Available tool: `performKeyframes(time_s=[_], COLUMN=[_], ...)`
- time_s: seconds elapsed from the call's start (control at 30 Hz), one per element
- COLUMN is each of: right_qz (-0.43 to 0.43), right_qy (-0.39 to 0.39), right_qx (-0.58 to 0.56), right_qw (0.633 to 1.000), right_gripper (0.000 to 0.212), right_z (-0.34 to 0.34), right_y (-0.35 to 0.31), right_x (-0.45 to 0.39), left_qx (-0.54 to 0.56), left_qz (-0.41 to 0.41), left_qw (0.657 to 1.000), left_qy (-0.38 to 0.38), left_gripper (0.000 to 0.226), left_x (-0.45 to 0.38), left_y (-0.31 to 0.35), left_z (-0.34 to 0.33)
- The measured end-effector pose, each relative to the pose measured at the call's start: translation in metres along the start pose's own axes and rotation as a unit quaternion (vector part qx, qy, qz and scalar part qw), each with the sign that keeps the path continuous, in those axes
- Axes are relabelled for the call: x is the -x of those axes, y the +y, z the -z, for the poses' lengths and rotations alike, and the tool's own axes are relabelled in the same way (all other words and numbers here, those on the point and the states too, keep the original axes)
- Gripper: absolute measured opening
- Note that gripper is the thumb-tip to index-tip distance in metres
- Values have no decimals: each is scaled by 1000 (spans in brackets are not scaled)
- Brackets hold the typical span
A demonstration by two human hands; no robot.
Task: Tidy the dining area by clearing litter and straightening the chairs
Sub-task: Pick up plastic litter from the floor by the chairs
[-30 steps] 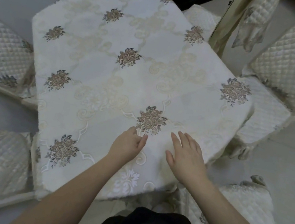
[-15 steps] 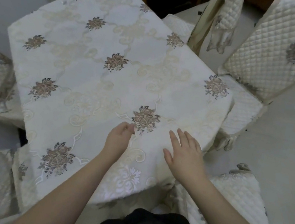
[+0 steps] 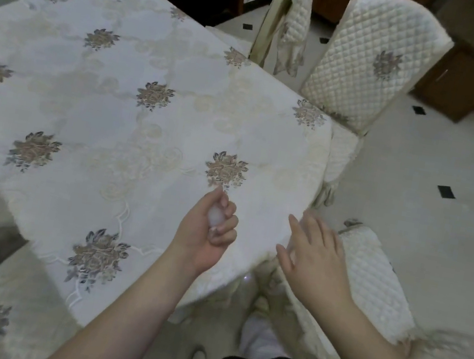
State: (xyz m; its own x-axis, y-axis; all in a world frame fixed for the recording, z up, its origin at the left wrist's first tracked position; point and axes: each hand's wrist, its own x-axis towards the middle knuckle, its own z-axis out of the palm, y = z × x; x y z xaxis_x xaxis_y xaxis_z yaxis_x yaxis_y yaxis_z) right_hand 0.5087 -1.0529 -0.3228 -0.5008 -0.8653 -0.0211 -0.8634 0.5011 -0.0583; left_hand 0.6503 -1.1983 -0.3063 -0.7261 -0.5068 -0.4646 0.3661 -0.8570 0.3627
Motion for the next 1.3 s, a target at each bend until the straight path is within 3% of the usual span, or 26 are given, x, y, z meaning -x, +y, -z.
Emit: performKeyframes(time_s=[0.27,0.47,0.6,0.93,1.3], right_qz=[-119,-215,-308,-458,-537], right_qy=[19,42,53,92,94], right_qx=[4,27,19,1,-25], right_qw=[993,975,950,884,838], right_gripper=[61,61,63,62,65], right_z=[24,32,37,49,50], right_y=[34,82,122,249,367], right_x=[79,147,201,374,515], left_qx=[-53,-83,-127,-255,-314], left_qz=[48,147,218,313,405], left_qw=[997,984,962,903,829], left_qy=[39,-57,-106,-143,-225], left_gripper=[30,29,28,28,18], left_x=[23,28,37,92,141], left_y=[-52,-117,-184,-386,-583], left_z=[-22,-71,-105,-201,-252])
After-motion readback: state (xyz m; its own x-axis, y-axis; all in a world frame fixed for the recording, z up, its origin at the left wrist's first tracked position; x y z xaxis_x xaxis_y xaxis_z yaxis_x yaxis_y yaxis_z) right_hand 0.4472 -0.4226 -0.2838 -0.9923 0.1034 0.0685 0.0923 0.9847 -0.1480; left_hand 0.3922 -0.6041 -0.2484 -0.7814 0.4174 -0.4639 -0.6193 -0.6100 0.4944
